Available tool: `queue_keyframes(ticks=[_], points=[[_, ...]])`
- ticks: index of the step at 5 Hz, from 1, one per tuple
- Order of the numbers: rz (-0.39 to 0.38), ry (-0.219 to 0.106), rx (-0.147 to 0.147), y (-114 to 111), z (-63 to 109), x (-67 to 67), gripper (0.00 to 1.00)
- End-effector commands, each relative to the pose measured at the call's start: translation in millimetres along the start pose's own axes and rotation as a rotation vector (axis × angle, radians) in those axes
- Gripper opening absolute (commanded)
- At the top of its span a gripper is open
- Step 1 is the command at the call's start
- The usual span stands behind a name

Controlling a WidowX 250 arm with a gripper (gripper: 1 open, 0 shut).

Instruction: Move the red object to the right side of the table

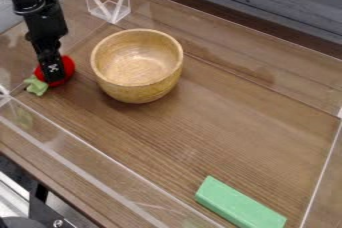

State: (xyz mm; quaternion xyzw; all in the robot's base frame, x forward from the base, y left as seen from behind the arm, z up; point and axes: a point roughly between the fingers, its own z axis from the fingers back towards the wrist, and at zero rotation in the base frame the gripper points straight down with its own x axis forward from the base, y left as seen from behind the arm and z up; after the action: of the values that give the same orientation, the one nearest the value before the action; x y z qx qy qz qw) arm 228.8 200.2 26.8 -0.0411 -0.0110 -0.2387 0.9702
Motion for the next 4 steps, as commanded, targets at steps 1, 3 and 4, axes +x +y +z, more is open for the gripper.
queue_keyframes(ticks=[1,3,4], points=[[0.055,-0.010,-0.008,-3.5,2.4,10.7,0.00],[0.150,-0.041,-0.062,-17.3,-1.9,17.9,0.00],[0.189,-0.068,-0.012,-16.0,25.3,23.1,0.00]])
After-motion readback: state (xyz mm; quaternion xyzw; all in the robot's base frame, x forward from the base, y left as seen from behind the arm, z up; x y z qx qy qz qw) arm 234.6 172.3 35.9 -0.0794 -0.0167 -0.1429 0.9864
